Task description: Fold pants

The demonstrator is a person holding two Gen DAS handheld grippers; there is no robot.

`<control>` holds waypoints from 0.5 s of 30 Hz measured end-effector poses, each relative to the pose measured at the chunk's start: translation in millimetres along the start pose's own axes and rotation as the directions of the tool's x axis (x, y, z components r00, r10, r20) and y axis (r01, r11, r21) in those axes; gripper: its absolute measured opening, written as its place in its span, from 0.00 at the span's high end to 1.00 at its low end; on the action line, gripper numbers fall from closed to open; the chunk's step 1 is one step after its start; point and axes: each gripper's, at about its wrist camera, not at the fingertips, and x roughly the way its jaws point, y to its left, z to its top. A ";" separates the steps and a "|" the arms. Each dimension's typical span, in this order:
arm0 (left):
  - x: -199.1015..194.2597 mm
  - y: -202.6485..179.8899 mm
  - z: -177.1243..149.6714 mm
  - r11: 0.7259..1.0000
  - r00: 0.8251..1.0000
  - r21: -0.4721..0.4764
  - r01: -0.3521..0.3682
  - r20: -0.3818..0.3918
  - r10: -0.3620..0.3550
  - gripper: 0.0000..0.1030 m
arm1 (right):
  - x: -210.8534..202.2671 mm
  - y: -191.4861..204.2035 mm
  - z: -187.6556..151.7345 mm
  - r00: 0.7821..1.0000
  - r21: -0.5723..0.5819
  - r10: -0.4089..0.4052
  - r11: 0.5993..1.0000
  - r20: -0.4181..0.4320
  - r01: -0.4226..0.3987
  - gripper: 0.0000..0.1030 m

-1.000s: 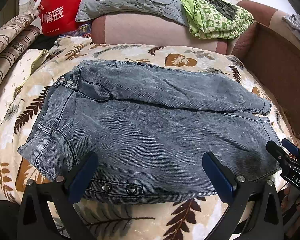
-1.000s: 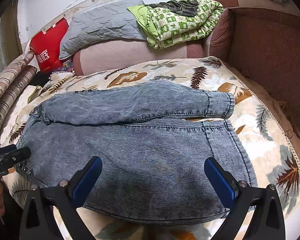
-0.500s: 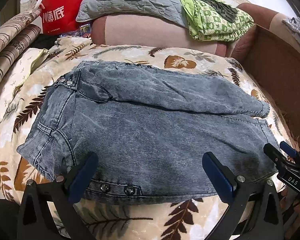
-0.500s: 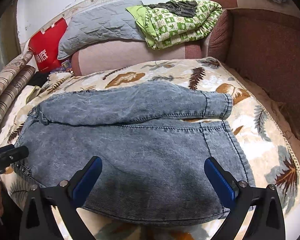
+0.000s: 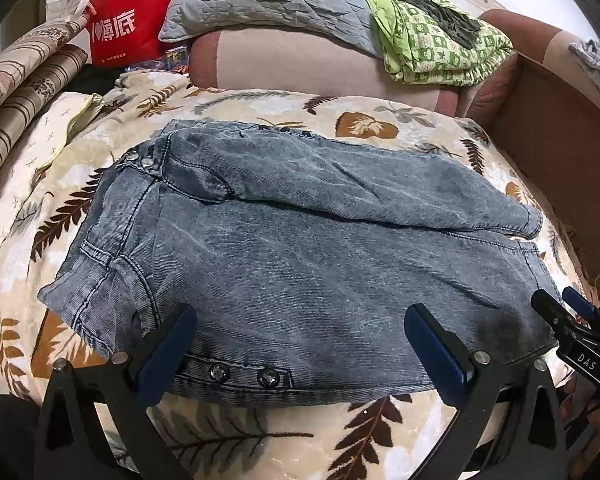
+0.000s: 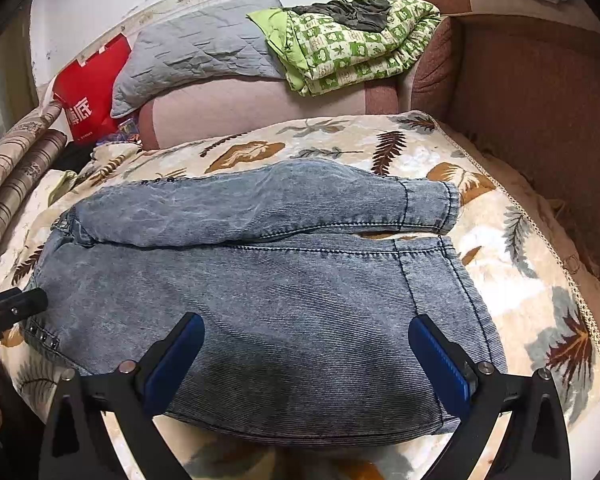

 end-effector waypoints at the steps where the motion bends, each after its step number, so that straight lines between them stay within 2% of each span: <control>1: -0.1 0.1 -0.3 1.000 1.000 0.001 -0.002 0.001 0.002 0.00 | -0.1 -0.3 -0.2 1.000 0.003 0.000 1.000 0.000 0.000 0.00; 9: 0.1 7.7 -2.8 1.000 1.000 -0.016 0.002 -0.012 -0.003 0.00 | 1.7 -1.2 -1.5 1.000 0.007 -0.004 1.000 -0.006 0.004 0.00; 12: -2.6 22.8 -5.4 0.999 1.000 -0.042 -0.008 -0.028 0.007 0.00 | 4.1 -3.4 -3.1 1.000 0.021 0.006 1.000 -0.024 -0.006 0.00; 15: -11.3 50.5 -9.8 0.995 0.999 -0.101 -0.027 -0.024 0.025 0.00 | 1.4 -8.3 -5.6 0.997 0.067 0.057 0.996 -0.050 -0.054 0.00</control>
